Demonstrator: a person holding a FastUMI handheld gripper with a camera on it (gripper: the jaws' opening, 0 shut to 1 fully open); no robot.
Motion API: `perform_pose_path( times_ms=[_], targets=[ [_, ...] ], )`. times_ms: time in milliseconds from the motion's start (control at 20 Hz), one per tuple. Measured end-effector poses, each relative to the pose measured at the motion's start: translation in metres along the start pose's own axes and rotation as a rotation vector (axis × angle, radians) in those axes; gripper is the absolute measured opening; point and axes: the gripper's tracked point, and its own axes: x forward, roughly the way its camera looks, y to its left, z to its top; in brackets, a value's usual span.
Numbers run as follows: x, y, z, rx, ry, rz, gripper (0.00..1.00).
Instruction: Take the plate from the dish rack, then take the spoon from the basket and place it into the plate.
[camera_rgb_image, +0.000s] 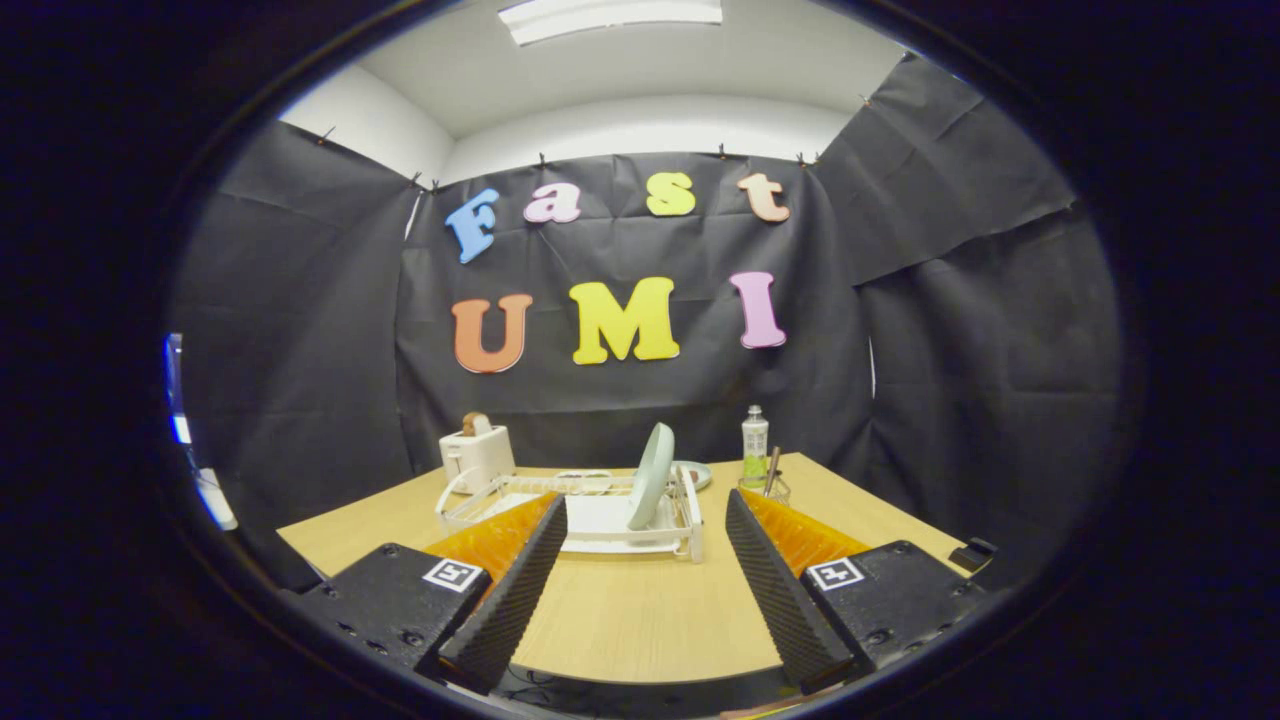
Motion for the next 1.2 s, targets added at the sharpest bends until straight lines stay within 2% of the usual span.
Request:
perform_pose_path(
  times_ms=[350, 650, 900, 1050, 1200],
  targets=[
    [0.010, -0.026, 0.007, -0.025, 0.027, -0.117, 1.00],
    [0.046, -0.012, 0.039, -0.038, 0.069, -0.070, 1.00],
    [0.105, -0.009, 0.071, 0.010, 0.180, -0.054, 1.00],
    [0.153, -0.008, 0.085, 0.027, 0.302, -0.049, 1.00],
    [0.201, -0.014, 0.087, -0.030, 0.420, -0.083, 1.00]
  ],
)
